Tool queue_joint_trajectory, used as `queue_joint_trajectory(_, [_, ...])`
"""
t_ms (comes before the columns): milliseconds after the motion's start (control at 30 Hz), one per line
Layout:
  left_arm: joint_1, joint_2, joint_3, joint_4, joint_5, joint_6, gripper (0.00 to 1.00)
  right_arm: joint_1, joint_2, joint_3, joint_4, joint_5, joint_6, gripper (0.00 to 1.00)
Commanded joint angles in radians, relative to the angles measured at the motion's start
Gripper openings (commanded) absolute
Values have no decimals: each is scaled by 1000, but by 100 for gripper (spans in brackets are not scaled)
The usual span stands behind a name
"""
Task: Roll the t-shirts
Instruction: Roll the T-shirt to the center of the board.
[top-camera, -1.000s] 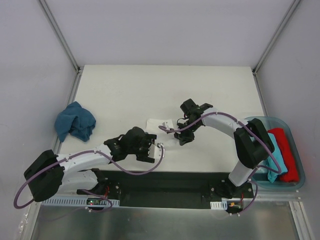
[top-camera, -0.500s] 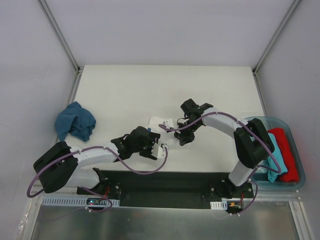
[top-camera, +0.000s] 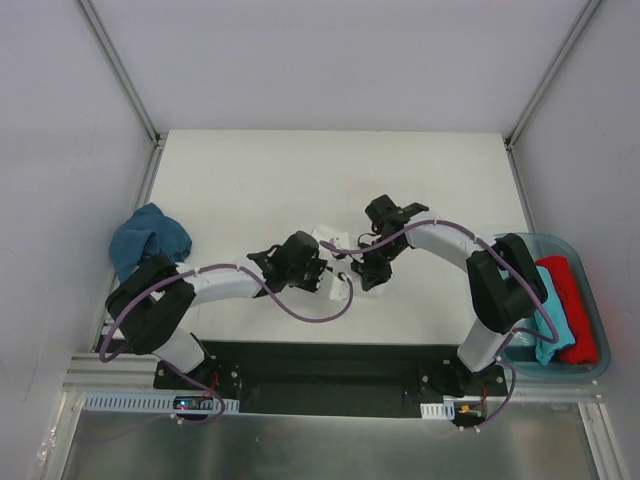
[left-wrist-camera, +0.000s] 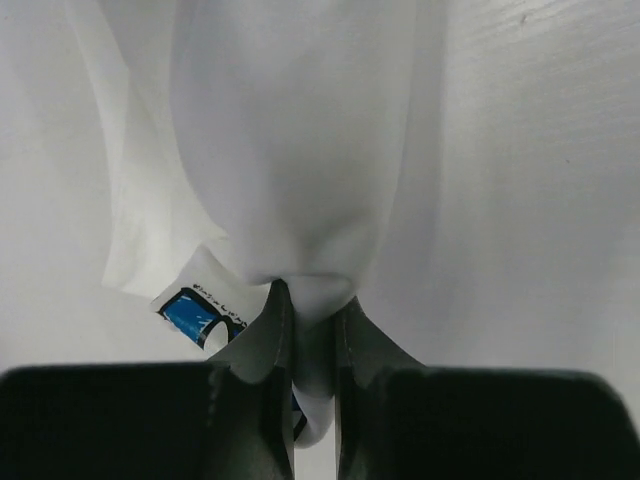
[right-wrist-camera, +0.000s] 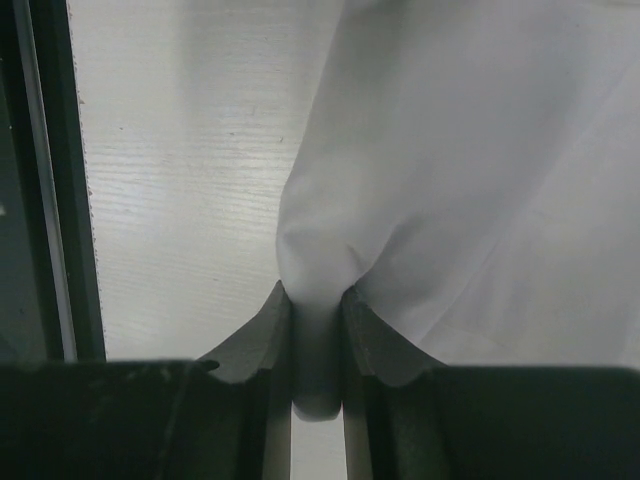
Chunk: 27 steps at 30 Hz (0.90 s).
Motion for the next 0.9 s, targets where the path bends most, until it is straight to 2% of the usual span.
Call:
queue_joint_trajectory(0, [124, 17, 161, -371, 288, -72, 0, -39, 33, -56, -185, 1, -20, 8])
queue_joint_trajectory(33, [157, 13, 204, -462, 376, -60, 0, -54, 32, -50, -224, -17, -23, 8])
queue_joint_trajectory(67, [174, 16, 274, -621, 429, -57, 0, -70, 27, -44, -245, -51, -26, 8])
queue_joint_trajectory(133, [198, 28, 333, -737, 527, -73, 0, -117, 28, -12, -323, -100, -49, 8])
queue_joint_trajectory(167, [203, 42, 400, -896, 570, -57, 0, -133, 39, 1, -352, -114, -60, 8])
queue_joint_trajectory(300, [214, 188, 536, -1202, 694, -24, 0, -203, 113, 87, -556, -182, -158, 8])
queue_joint_trajectory(333, [214, 210, 550, -1228, 728, -33, 0, -212, 130, 117, -633, -198, -195, 8])
queue_joint_trajectory(600, [297, 336, 586, -1256, 762, -42, 0, -237, 309, 272, -859, -244, -269, 8])
queue_joint_trajectory(867, [373, 545, 757, -1385, 813, -17, 0, -271, 484, 389, -907, -223, -236, 8])
